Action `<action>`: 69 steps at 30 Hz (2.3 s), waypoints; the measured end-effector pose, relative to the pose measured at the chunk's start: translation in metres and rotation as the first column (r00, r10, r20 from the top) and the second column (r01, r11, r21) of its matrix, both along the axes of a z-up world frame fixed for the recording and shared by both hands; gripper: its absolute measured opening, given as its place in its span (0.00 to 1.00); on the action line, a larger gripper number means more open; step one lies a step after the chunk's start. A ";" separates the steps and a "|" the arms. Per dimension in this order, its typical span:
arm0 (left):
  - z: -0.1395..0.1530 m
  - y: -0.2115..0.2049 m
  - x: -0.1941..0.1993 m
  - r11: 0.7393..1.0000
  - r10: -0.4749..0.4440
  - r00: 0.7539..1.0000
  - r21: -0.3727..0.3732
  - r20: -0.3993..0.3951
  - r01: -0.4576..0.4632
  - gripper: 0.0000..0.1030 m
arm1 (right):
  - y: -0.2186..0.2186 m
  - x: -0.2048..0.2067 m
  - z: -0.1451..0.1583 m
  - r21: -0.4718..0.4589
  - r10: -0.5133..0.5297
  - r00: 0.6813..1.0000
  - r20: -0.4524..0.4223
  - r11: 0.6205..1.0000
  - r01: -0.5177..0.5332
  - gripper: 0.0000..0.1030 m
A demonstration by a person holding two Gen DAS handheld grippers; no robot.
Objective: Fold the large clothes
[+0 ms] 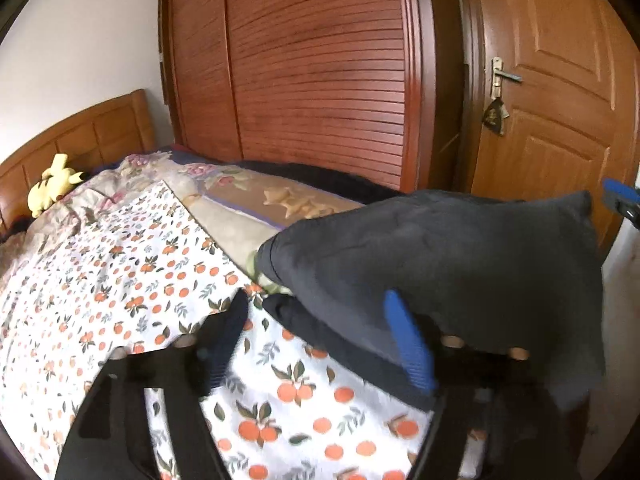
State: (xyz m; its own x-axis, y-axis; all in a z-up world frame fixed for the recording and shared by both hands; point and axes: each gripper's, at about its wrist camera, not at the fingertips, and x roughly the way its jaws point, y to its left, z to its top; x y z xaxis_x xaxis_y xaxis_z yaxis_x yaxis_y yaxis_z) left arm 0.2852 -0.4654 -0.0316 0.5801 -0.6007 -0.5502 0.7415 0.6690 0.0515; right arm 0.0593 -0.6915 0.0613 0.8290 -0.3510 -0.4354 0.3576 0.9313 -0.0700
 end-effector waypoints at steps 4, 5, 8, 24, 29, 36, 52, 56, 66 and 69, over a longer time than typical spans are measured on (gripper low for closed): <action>0.006 0.029 -0.022 0.999 0.007 1.000 -0.036 0.020 -0.007 0.98 | 0.014 0.030 0.002 -0.017 0.051 0.999 -0.015 0.999 -0.052 0.56; 0.008 0.033 -0.026 0.999 0.008 1.000 -0.040 0.023 -0.007 0.98 | 0.017 0.039 -0.003 -0.010 0.066 0.997 -0.033 0.998 -0.066 0.56; 0.009 0.052 -0.040 0.999 0.023 0.999 -0.043 0.042 -0.021 0.98 | 0.017 0.051 -0.017 0.013 0.077 0.994 -0.084 0.997 -0.076 0.56; 0.028 0.166 -0.100 0.989 0.123 0.992 -0.081 0.034 -0.120 0.98 | 0.022 0.040 -0.043 0.061 -0.018 0.987 -0.162 0.998 0.028 0.69; 0.033 0.206 -0.120 0.981 0.184 0.982 -0.076 0.043 -0.180 0.98 | 0.066 0.029 -0.014 0.028 0.040 0.994 -0.104 0.999 -0.037 0.79; 0.036 0.271 -0.152 0.958 0.279 0.960 -0.081 0.031 -0.276 0.98 | 0.157 0.024 -0.003 0.063 0.206 0.978 -0.029 0.977 -0.204 0.93; 0.009 0.383 -0.201 0.846 0.533 0.845 -0.038 0.048 -0.532 0.98 | 0.329 0.036 -0.064 0.170 0.460 0.887 -0.042 0.878 -0.447 0.93; 0.003 0.402 -0.213 0.802 0.597 0.801 -0.049 0.047 -0.595 0.98 | 0.363 0.032 -0.074 0.179 0.510 0.860 -0.033 0.849 -0.497 0.93; -0.004 0.442 -0.250 0.735 0.676 0.737 -0.061 -0.011 -0.675 0.98 | 0.425 -0.001 -0.070 0.204 0.593 0.805 0.010 0.787 -0.582 0.93; 0.001 0.452 -0.257 0.715 0.697 0.717 -0.071 -0.005 -0.696 0.98 | 0.433 -0.009 -0.065 0.205 0.596 0.802 0.031 0.782 -0.589 0.93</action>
State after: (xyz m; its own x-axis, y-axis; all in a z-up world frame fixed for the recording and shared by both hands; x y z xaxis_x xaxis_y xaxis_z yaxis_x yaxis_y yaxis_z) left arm 0.0278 -0.0136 -0.0305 0.8590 -0.0547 -0.5090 0.0635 0.9980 0.0000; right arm 0.0505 -0.2580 -0.0032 0.8290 0.2996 -0.4722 -0.2685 0.9539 0.1338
